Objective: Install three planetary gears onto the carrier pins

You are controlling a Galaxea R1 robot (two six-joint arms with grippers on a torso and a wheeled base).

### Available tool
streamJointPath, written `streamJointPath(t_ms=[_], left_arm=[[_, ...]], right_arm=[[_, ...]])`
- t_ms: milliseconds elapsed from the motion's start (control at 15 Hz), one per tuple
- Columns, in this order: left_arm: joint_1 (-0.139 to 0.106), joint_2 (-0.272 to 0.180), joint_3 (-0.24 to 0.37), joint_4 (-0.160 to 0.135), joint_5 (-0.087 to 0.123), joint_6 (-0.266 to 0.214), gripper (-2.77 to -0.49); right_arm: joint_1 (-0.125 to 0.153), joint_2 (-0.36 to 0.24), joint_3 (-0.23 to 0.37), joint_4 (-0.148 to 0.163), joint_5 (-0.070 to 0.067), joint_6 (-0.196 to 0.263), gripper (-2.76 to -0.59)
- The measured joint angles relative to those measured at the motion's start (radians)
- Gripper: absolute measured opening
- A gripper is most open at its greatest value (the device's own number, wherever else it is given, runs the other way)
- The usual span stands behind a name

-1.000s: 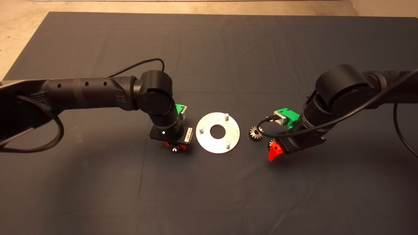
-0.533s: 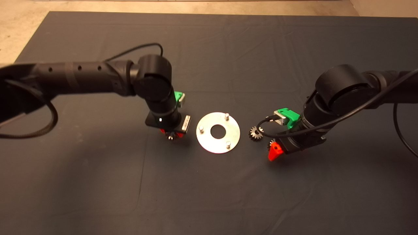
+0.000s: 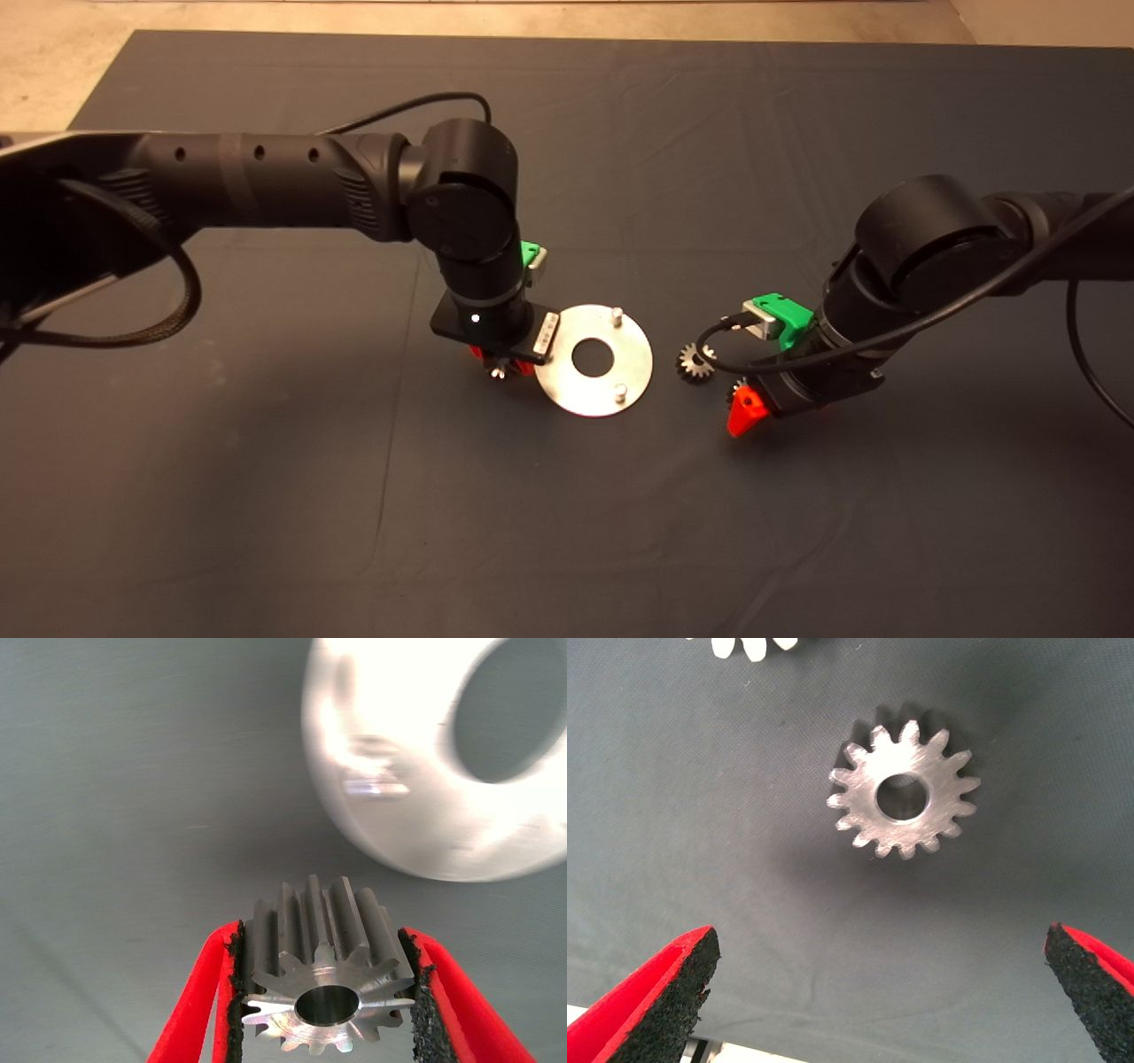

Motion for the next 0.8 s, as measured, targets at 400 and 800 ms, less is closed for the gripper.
streamJointPath(t_ms=[400,800], left_arm=[[0.0,0.049,-0.077,-0.005,-0.004,0.0,-2.3],[0.0,0.075,-0.201,-0.004,-0.007,0.0,-2.3]], right_arm=[[0.0,-0.003,0.0,0.0,-0.002,0.0,-0.63],[0.0,-0.003,0.0,0.0,-0.002,0.0,-0.63]])
